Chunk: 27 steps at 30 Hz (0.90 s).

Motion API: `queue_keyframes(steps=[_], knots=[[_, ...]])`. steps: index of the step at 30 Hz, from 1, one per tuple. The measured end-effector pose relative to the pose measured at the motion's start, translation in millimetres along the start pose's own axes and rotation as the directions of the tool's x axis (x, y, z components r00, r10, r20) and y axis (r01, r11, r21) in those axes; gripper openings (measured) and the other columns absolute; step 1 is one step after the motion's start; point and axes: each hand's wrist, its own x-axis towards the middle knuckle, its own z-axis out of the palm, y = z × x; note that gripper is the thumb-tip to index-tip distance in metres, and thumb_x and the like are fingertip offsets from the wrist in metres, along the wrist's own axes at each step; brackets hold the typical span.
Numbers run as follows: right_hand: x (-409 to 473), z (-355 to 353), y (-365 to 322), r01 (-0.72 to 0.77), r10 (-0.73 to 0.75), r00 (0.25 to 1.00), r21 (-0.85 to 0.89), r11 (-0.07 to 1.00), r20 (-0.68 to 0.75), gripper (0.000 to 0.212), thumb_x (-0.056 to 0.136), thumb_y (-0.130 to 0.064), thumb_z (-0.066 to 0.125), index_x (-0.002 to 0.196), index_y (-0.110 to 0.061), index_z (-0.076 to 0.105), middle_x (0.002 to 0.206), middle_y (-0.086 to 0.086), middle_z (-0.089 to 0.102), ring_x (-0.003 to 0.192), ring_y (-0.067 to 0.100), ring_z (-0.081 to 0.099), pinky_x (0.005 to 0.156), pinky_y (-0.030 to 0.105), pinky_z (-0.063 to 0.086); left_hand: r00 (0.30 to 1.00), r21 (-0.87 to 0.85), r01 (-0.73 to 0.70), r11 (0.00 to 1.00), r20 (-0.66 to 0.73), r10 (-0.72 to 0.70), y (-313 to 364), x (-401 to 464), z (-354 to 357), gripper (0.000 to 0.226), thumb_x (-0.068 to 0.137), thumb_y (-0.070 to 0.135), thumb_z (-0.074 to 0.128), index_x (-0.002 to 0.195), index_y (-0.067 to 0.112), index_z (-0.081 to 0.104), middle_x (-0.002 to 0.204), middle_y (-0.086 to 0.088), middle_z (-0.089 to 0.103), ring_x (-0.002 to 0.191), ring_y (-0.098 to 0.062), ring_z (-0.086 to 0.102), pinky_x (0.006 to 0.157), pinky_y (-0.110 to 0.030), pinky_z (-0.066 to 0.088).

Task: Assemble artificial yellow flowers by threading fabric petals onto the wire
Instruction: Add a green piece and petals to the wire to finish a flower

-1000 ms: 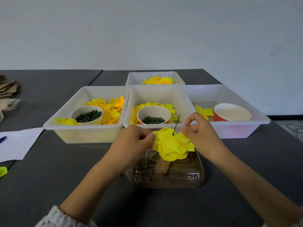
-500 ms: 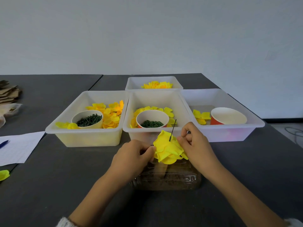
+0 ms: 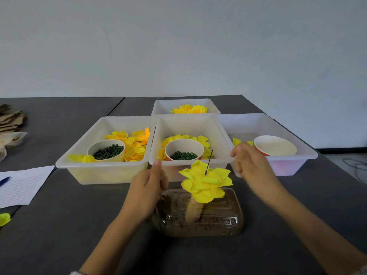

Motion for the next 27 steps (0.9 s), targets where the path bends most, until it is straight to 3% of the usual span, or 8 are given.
queue_keyframes(steps=[3,6,9,11,14,18,23,27], knots=[[36,-34,1,0.01,-0.047,0.97,-0.153,0.988,-0.239,0.019,0.092,-0.021,0.042,0.084,-0.012,0.056,0.072,-0.002,0.056,0.065,0.013,0.05,0.06,0.027,0.035,0.985,-0.003,0.057,0.998,-0.161,-0.057,-25,11,-10,0.066,0.107,0.042,0.028,0.052,0.015,0.051,0.046,0.004,0.048,0.046,-0.005,0.041,0.055,-0.03,0.033],[82,-57,8,-0.016,-0.108,0.943,-0.369,0.929,-0.314,0.016,0.092,-0.009,0.045,0.085,-0.009,0.059,0.081,0.004,0.062,0.074,0.021,0.053,0.062,0.026,0.034,0.949,-0.025,0.169,0.985,-0.265,-0.169,-60,11,-19,0.062,0.106,0.04,0.035,0.054,0.014,0.057,0.05,0.002,0.052,0.055,-0.014,0.047,0.06,-0.034,0.035],[130,-56,28,-0.028,-0.082,0.984,-0.596,0.803,-0.156,0.017,0.09,-0.003,0.046,0.09,-0.006,0.063,0.091,0.012,0.067,0.081,0.027,0.056,0.071,0.031,0.045,0.945,-0.026,0.198,0.98,-0.259,-0.198,-82,8,-23,0.056,0.104,0.04,0.038,0.059,0.014,0.059,0.054,0.002,0.05,0.061,-0.017,0.047,0.062,-0.035,0.036],[151,-48,46,-0.03,0.073,0.997,-0.752,0.659,0.024,0.017,0.09,-0.006,0.048,0.098,-0.008,0.063,0.105,0.015,0.065,0.095,0.032,0.058,0.082,0.038,0.05,0.947,-0.082,0.17,0.982,-0.261,-0.186,-84,12,-24,0.054,0.104,0.038,0.04,0.061,0.013,0.059,0.053,0.004,0.047,0.056,-0.012,0.043,0.059,-0.033,0.033],[162,-28,65,0.039,0.303,0.935,-0.902,0.43,0.185,0.028,0.09,-0.016,0.055,0.118,-0.014,0.056,0.121,0.014,0.058,0.108,0.032,0.055,0.087,0.036,0.047,0.952,-0.088,0.116,0.989,-0.274,-0.136,-79,12,-21,0.051,0.103,0.036,0.043,0.061,0.011,0.057,0.052,0.005,0.045,0.052,-0.005,0.04,0.056,-0.029,0.032],[159,-6,83,0.128,0.324,0.918,-0.943,0.307,0.23,0.028,0.092,-0.024,0.052,0.119,-0.017,0.051,0.118,0.01,0.059,0.102,0.028,0.057,0.082,0.034,0.044,0.961,-0.064,0.05,0.997,-0.268,-0.065,-82,7,-15,0.048,0.101,0.032,0.046,0.058,0.012,0.053,0.051,0.006,0.043,0.05,-0.002,0.038,0.047,-0.015,0.029],[164,6,99,0.166,0.386,0.894,-0.969,0.185,0.227,0.02,0.094,-0.034,0.047,0.111,-0.025,0.052,0.114,0.003,0.062,0.107,0.028,0.059,0.097,0.046,0.045,0.954,-0.132,0.038,0.991,-0.289,-0.075,-83,12,-16,0.046,0.094,0.038,0.044,0.056,0.016,0.052,0.053,0.003,0.045,0.053,-0.003,0.04,0.05,-0.015,0.032],[170,7,100,0.2,0.279,0.931,-0.969,0.144,0.234,0.007,0.094,-0.026,0.046,0.095,-0.025,0.053,0.102,-0.002,0.061,0.098,0.023,0.058,0.095,0.04,0.044,0.969,-0.082,0.018,0.996,-0.246,-0.037,-81,10,-13,0.042,0.093,0.036,0.046,0.055,0.018,0.05,0.052,0.003,0.043,0.053,-0.001,0.04,0.05,-0.015,0.032]])
